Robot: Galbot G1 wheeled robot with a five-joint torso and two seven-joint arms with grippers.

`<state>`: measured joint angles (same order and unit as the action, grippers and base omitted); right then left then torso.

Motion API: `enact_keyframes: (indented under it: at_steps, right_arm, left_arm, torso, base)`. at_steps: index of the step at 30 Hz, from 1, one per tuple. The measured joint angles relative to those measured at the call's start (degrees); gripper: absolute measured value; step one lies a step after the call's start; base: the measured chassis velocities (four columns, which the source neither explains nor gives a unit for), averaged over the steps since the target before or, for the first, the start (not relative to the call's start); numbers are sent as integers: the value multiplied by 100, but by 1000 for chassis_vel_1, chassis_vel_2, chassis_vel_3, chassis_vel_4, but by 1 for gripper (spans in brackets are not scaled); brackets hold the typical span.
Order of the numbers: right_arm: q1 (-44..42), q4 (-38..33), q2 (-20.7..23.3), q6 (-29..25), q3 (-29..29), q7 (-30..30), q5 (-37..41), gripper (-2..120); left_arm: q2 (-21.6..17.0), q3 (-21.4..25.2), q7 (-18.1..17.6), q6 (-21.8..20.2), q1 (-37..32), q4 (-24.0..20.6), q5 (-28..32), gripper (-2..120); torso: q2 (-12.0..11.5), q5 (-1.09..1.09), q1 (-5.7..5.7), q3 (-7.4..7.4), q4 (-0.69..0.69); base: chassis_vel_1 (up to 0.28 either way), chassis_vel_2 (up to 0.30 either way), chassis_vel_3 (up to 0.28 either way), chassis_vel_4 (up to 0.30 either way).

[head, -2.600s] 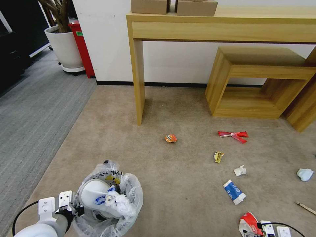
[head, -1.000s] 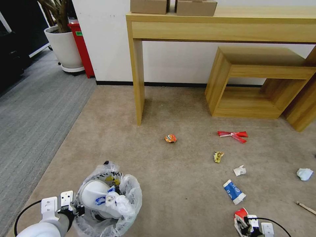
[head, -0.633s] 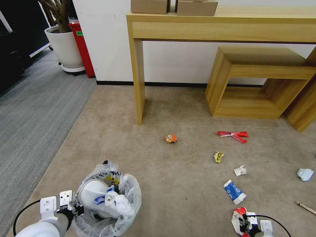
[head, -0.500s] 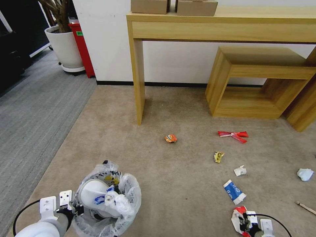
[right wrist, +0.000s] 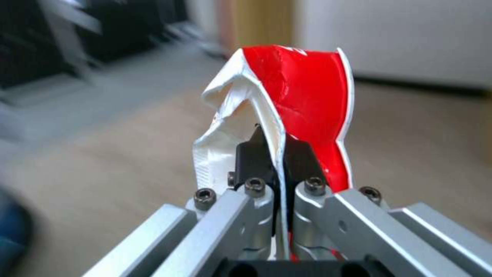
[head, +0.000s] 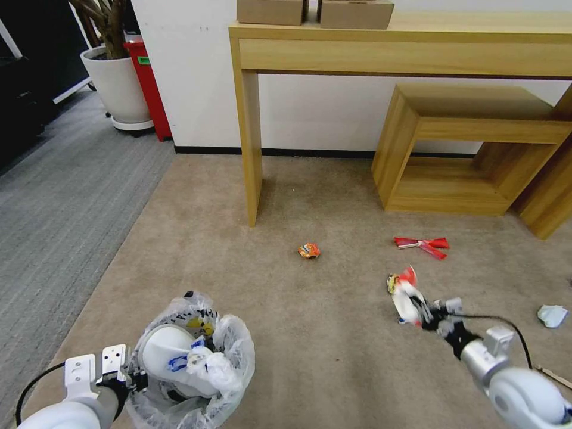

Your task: Pick up the trash bin and place the garbage on the floor into it.

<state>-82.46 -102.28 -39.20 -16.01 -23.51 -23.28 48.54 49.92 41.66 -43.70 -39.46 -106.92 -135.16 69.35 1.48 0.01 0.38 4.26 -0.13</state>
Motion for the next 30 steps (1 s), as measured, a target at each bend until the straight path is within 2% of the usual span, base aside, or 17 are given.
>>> enact_keyframes:
  at_steps: [5,14,18,21,23,25,26,29,30]
  right_arm:
    - [494,-357,17,-175,636,-1046,605,0]
    - [1257,-607,280,40,1309,-1653,845,0]
    - [1675,-662,477,128,1617,-1965,1155,0]
    - [2149,-614,534,372,2007,-2454,1672,0]
    - [2288,-581,534,446,2134,-2584,1777,0]
    - [2777,-459,465,574,2653,-2828,2068,0]
    - [2777,-459,465,574,2653,-2828,2068,0]
    - [3553,-335,215,677,3368,-2966,2297,0]
    - [3553,-335,215,677,3368,-2966,2297,0]
  left_arm:
    - [2,2,-24,0,13,-28,61,0]
    - [70,-5,-35,-5,9,-47,79,0]
    - [82,4,-30,-5,28,-48,98,0]
    - [3,52,-45,-5,91,-59,228,0]
    - [-33,66,-57,-5,108,-68,285,0]
    - [-142,105,-93,-1,166,-93,443,0]
    - [-142,105,-93,-1,166,-93,443,0]
    - [-234,139,-140,20,242,-90,571,0]
    - [-234,139,-140,20,242,-90,571,0]
  torso:
    - [0,0,0,-1,1]
    - [0,-1,0,0,1]
    - [0,-2,0,0,1]
    - [0,-2,0,0,0]
    - [0,-1,0,0,0]
    - [0,-1,0,0,0]
    - [0,-1,0,0,0]
    - [0,-1,0,0,-1]
    - [0,-1,0,0,-1]
  base:
    - [0,0,0,0]
    - [0,0,0,0]
    - [0,0,0,0]
    - [0,0,0,0]
    - [0,0,0,0]
    - [0,0,0,0]
    - [0,0,0,0]
    - [0,0,0,0]
    - [0,0,0,0]
